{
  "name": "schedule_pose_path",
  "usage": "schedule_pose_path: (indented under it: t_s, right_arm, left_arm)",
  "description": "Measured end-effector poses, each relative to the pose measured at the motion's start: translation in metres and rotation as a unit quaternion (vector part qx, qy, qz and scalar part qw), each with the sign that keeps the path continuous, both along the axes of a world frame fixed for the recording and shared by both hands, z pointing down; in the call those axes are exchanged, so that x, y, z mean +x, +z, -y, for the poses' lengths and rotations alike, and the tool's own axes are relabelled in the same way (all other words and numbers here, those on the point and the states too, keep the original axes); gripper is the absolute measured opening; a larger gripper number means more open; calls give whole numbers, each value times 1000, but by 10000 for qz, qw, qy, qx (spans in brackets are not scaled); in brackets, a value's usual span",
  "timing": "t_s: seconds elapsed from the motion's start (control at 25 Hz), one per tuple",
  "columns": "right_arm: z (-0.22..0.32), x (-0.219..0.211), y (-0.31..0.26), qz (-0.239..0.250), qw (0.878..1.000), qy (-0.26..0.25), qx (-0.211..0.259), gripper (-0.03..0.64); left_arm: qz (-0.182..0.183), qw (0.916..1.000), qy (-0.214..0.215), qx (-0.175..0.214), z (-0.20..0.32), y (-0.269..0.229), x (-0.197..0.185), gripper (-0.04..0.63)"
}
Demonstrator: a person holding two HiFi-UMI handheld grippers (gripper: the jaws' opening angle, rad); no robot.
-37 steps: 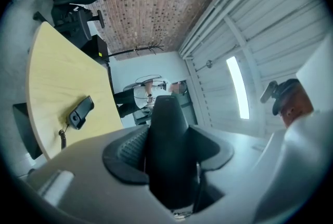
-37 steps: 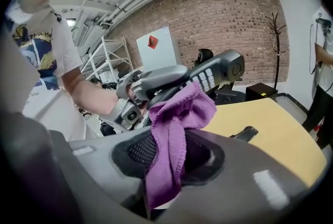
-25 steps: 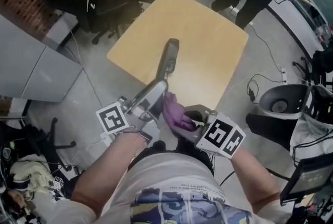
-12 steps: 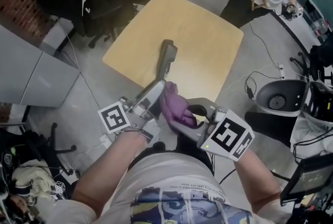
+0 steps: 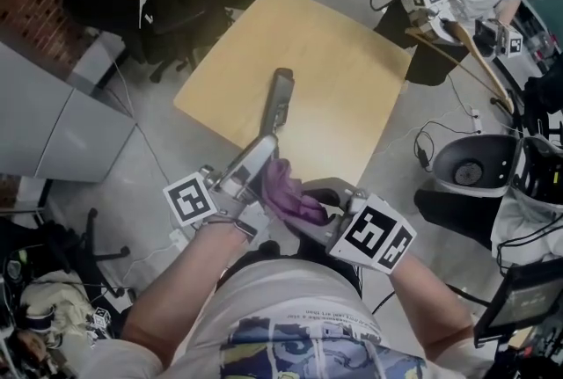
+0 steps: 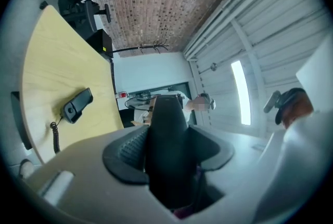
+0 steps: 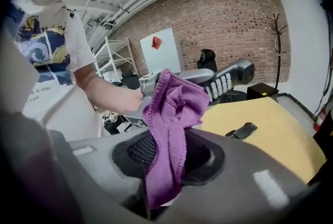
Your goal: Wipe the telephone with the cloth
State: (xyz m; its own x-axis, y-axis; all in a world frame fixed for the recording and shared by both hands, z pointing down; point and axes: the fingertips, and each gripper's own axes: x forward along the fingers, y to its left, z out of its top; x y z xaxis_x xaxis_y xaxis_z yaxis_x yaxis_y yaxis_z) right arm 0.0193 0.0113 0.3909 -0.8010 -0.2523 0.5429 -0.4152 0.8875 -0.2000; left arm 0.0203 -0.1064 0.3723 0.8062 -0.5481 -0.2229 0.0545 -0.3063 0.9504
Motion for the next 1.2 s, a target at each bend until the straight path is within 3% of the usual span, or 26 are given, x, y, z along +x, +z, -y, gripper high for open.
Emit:
schedule_pose_path:
  t_s: [0.32, 0.44, 0.56, 0.68, 0.76, 0.92, 1.2]
  right_arm:
    - [14, 30, 29, -279, 9987, 386, -202, 117]
    - [23, 49, 41, -330, 9970, 654, -258, 117]
    - [24, 70, 44, -338, 9949, 894, -326, 117]
    - [40, 88, 34, -315, 9939, 1025, -271, 117]
    - [51, 98, 35, -311, 9935, 1062, -261, 115]
    - [57, 112, 41, -274, 9936, 1046, -313, 117]
    - [79, 140, 38, -260, 9942, 977, -368, 117]
  left_arm:
    - [171, 9998, -114, 80, 13, 2, -6, 250]
    - [552, 9982, -220, 98, 23, 17, -5, 250]
    - [1224, 9917, -330, 218, 30, 37, -3, 250]
    - [2134, 9737, -467, 651, 54, 47, 3, 250]
    - [2640, 9600, -575, 740, 70, 61, 8, 250]
    - [3480, 9323, -801, 570, 88, 102, 10, 250]
    - [4783, 8719, -918, 514, 116, 154, 21, 250]
